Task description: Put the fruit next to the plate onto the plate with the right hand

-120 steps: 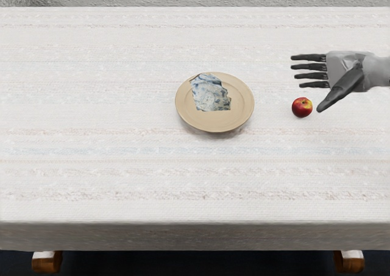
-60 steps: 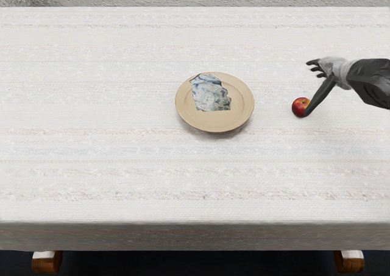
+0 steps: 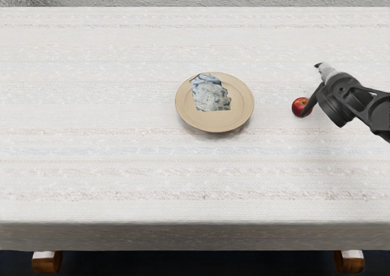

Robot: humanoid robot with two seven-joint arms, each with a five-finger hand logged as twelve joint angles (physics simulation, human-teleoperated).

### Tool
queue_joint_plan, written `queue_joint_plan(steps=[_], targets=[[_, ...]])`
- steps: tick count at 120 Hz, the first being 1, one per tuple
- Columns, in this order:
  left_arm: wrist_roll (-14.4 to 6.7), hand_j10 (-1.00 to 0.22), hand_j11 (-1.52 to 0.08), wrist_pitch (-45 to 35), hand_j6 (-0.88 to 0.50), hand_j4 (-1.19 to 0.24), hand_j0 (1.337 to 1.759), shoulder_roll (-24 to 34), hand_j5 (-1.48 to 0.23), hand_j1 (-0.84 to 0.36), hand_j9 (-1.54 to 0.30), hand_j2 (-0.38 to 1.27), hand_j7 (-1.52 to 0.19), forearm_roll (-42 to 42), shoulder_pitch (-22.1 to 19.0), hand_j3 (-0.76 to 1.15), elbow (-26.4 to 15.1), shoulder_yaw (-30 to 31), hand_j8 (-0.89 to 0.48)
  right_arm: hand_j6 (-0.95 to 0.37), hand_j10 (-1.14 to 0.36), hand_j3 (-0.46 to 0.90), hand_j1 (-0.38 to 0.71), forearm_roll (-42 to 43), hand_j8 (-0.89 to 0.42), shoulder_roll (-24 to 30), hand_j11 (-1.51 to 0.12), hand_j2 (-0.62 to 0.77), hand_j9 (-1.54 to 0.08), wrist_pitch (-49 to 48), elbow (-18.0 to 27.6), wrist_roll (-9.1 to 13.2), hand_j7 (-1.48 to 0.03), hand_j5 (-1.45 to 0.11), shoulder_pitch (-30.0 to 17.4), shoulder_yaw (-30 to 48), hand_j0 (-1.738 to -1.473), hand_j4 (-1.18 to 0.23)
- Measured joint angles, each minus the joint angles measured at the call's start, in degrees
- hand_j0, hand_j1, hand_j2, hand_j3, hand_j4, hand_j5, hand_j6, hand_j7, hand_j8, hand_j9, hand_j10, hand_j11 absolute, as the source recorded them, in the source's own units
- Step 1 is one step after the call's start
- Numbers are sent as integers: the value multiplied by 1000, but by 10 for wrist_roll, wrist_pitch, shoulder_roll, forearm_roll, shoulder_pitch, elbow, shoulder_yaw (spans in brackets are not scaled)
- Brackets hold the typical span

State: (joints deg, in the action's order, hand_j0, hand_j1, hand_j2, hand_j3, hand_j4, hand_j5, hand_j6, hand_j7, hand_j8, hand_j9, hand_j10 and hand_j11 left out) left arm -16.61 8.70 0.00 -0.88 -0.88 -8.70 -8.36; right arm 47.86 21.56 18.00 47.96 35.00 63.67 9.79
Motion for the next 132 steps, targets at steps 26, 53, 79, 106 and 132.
queue_joint_plan(steps=[26,53,79,106,132], targets=[[0,-10,-13,0,-10,-10,1658,0,-13,337,-13,2,-13,0,0,0,0,0,-10,-159,-147,0,-157,2,-148,-46,-209,-1,-209,21,-41,0,-193,-210,3,-22,-1659,-145],[0,-10,-13,0,-10,-10,1658,0,-13,337,-13,2,-13,0,0,0,0,0,-10,-278,-264,0,-110,-2,-265,-63,-372,-26,-371,24,-62,0,-354,-372,2,-34,-1657,-263],[0,-10,-13,0,-10,-10,1658,0,-13,337,-13,2,-13,0,0,0,0,0,-10,-460,-454,0,159,-6,-454,-72,-601,-57,-601,24,-64,0,-593,-602,3,-35,-1657,-452],[0,-10,-13,0,-10,-10,1658,0,-13,337,-13,2,-13,0,0,0,0,0,-10,-577,-448,0,266,-5,-416,-73,-767,59,-759,24,-65,0,-746,-753,1,-36,-1655,-572],[0,-10,-13,0,-10,-10,1658,0,-13,337,-13,2,-13,0,0,0,0,0,-10,-656,-491,-1,269,-3,-416,-73,-943,212,-923,24,-66,1,-924,-905,0,-35,-1650,-725]])
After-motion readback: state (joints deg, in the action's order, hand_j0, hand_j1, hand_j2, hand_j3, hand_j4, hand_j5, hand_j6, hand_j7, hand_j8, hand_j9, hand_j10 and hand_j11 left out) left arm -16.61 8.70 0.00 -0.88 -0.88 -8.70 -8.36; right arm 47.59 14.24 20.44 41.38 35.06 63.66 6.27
